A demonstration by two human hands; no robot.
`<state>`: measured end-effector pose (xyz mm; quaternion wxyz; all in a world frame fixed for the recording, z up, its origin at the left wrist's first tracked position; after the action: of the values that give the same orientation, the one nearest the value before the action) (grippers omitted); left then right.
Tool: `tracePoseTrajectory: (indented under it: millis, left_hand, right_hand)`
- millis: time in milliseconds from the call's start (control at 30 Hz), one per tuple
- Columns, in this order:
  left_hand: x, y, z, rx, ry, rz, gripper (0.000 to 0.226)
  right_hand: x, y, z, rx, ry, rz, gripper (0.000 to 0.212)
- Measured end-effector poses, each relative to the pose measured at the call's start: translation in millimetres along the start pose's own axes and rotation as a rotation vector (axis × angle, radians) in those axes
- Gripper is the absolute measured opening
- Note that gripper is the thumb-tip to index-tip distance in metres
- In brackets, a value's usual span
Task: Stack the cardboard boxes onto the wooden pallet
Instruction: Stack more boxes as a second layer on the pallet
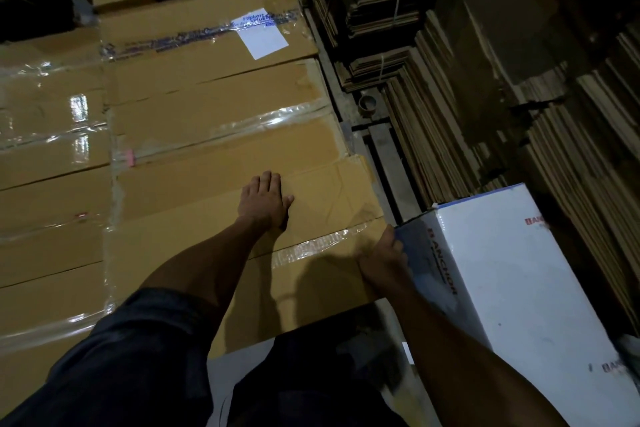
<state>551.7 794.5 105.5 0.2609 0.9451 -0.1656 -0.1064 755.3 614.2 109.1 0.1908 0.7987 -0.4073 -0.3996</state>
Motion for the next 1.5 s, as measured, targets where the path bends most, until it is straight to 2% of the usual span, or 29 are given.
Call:
tracePoseTrajectory:
  millis: [233, 500, 600, 700, 900, 1100, 1233, 1367, 1500]
  left_hand:
    - [-1, 53, 0, -0.013, 0.028, -0.023, 0.072]
    - [-4, 184, 54, 0.018, 0.110, -0.093, 0.064]
    - [-7, 243, 77, 0.052, 0.185, -0.166, 0.062]
    - [-11, 304, 96, 0.156, 0.223, -0.227, 0.060]
    - [-26, 429, 141, 0.213, 0.347, -0.367, 0.062]
    - [-66, 516, 200, 0.254, 0.456, -0.558, 0.051]
    - [-102, 560, 241, 0.253, 0.560, -0.685, 0.060]
    - [-163, 609, 291, 0.242, 0.619, -0.774, 0.062]
    - [-237, 658, 341, 0.198, 0.645, -0.840, 0.064]
  right_hand:
    - [11, 43, -10, -0.069, 0.071, 0.022, 0.083]
    - [44, 112, -16, -0.072, 0.149, -0.124, 0.058]
    - [55, 143, -10, -0.090, 0.216, -0.253, 0.062]
    - [63, 179, 1, -0.118, 0.239, -0.356, 0.067]
    - [70, 265, 34, -0.226, 0.326, -0.494, 0.070]
    - [57, 339, 96, -0.338, 0.408, -0.675, 0.068]
    - [49, 383, 150, -0.388, 0.460, -0.762, 0.067]
    - [33, 432, 222, -0.431, 0.508, -0.842, 0.064]
    - [18, 475, 302, -0.457, 0.558, -0.846, 0.065]
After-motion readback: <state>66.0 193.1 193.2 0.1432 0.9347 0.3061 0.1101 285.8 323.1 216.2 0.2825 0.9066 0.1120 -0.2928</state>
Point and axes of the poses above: each hand's wrist, its own y-axis away from the middle knuckle, its own z-axis out of the palm, x = y × z, the point moved 4 cm from there along -y, towards the middle knuckle, and after that the axes turned 15 degrees about -y, right-handed, at the moved point
